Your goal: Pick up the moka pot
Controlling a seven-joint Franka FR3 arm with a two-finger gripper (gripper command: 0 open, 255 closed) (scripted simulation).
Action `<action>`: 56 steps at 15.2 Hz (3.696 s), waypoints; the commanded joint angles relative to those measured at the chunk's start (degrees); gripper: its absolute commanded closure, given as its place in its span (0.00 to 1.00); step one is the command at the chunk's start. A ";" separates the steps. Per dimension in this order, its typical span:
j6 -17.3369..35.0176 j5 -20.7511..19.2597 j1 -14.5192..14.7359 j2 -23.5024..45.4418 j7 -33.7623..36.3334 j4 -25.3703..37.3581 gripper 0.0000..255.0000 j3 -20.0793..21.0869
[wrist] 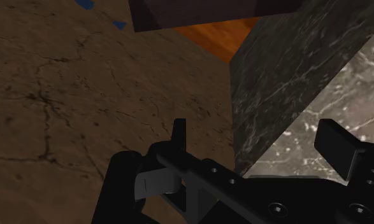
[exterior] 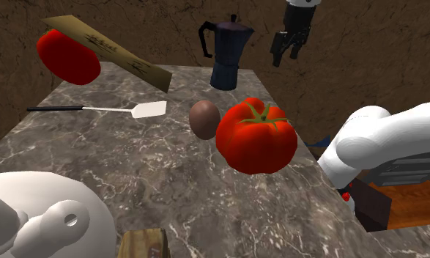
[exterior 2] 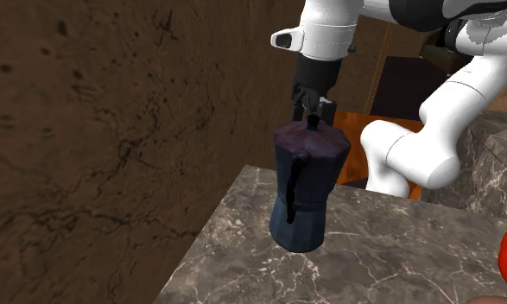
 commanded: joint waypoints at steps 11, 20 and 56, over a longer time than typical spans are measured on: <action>-7.40 5.65 2.57 14.69 5.46 22.20 0.00 6.15; -17.01 7.54 4.15 31.02 11.40 48.73 0.00 11.68; -25.81 6.28 4.62 38.48 13.04 64.88 1.00 13.23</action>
